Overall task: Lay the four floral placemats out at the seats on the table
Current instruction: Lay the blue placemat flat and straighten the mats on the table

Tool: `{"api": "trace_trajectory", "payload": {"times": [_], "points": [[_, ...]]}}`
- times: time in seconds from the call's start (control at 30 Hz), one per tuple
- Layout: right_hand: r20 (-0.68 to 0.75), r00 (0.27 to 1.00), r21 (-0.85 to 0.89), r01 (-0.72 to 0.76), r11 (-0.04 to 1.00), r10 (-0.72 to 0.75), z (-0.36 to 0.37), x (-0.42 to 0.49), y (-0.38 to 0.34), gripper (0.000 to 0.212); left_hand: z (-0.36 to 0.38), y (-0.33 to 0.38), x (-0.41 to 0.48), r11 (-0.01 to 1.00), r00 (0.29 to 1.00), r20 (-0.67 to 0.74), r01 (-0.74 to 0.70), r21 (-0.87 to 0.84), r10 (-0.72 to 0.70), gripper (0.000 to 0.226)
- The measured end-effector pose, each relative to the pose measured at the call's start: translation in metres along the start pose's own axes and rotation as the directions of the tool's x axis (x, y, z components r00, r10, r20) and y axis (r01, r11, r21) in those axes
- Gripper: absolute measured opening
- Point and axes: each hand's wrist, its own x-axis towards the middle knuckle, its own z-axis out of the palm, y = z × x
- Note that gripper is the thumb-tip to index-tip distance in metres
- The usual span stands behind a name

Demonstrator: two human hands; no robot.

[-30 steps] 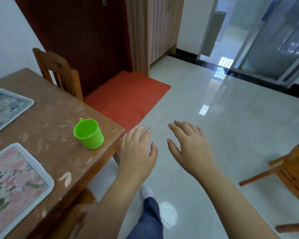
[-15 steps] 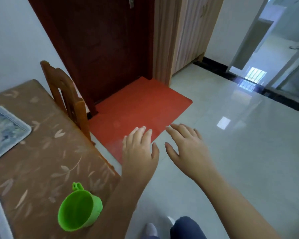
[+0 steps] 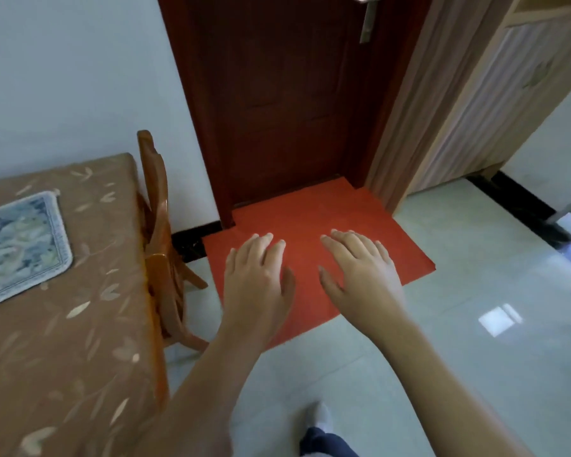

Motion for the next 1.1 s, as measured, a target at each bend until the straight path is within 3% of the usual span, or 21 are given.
{"api": "trace_trajectory", "payload": {"times": [0.23,0.37,0.6,0.83,1.1], "points": [[0.088,0.972,0.101,0.209,0.973,-0.218,0.014,0.101,0.008,0.044,0.004,-0.02,0.053,0.977,0.977,-0.098,0.198,0.08,-0.19,0.041],[0.147,0.921,0.171,0.335,0.927,-0.36,0.04,0.148,-0.016,0.044,-0.005,-0.05,0.074,0.94,0.935,-0.175,0.328,0.094,-0.308,0.04],[0.06,0.838,0.216,0.52,0.826,-0.543,0.082,0.244,-0.081,0.041,-0.024,-0.132,0.126,0.86,0.838,-0.321,0.497,0.114,-0.442,0.037],[0.03,0.659,0.246,0.724,0.645,-0.751,0.125,0.325,-0.172,0.039,-0.051,-0.217,0.161,0.734,0.705,-0.435,0.666,0.134,-0.56,0.038],[0.14,0.436,0.342,0.821,0.457,-0.889,0.173,0.378,-0.233,0.039,-0.052,-0.267,0.168,0.582,0.535,-0.524,0.808,0.089,-0.663,0.036]]}}
